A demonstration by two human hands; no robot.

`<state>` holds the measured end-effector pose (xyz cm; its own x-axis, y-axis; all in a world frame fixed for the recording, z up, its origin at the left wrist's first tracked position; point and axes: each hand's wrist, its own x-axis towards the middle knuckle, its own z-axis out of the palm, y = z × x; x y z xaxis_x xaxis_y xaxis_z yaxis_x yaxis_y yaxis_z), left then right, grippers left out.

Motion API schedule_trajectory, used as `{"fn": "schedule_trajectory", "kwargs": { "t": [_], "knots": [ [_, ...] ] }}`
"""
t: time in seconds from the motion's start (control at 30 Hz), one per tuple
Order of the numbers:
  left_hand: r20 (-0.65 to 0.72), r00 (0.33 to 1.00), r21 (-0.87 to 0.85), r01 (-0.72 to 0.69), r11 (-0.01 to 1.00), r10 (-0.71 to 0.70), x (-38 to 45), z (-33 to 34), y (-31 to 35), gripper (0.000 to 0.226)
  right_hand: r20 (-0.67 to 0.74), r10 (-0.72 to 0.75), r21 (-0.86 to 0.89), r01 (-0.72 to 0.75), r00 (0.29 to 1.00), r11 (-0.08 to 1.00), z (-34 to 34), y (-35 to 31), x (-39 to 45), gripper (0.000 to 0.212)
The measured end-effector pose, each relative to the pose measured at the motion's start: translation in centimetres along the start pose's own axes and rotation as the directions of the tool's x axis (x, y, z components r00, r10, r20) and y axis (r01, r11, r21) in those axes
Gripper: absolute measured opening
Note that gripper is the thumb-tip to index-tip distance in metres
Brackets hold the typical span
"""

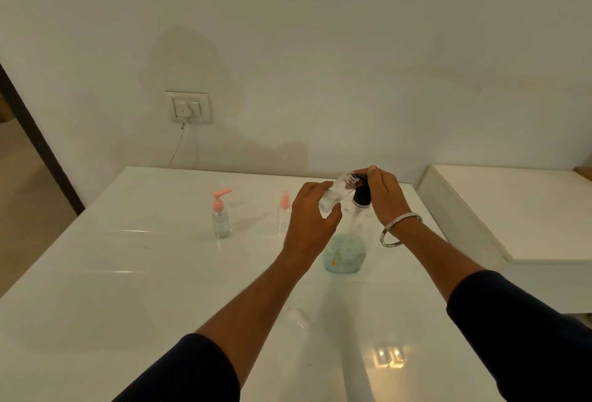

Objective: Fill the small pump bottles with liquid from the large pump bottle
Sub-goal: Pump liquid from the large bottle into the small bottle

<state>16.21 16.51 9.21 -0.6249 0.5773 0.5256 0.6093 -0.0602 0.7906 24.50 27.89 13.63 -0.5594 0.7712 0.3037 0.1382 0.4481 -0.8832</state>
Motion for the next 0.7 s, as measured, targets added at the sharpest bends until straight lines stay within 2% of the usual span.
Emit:
{"fn": "schedule_trajectory", "kwargs": {
  "t": [0.17, 0.4, 0.7],
  "knots": [
    [0.016, 1.0, 0.019, -0.002, 1.0, 0.001, 0.1, 0.0, -0.2, 0.039, -0.006, -0.004, -0.001, 0.004, 1.0, 1.0, 0.1, 0.3, 0.0, 0.04],
    [0.005, 1.0, -0.001, -0.006, 1.0, 0.006, 0.0, -0.3, 0.6, 0.036, 0.07, -0.012, -0.083, 0.018, 0.997, 0.996, -0.9, -1.0, 0.4, 0.038],
    [0.003, 1.0, 0.013, -0.029, 1.0, 0.029, 0.2, -0.2, 0.5, 0.035, 0.009, 0.014, -0.013, -0.014, 1.0, 1.0, -0.1, -0.1, 0.2, 0.039]
  ]
}}
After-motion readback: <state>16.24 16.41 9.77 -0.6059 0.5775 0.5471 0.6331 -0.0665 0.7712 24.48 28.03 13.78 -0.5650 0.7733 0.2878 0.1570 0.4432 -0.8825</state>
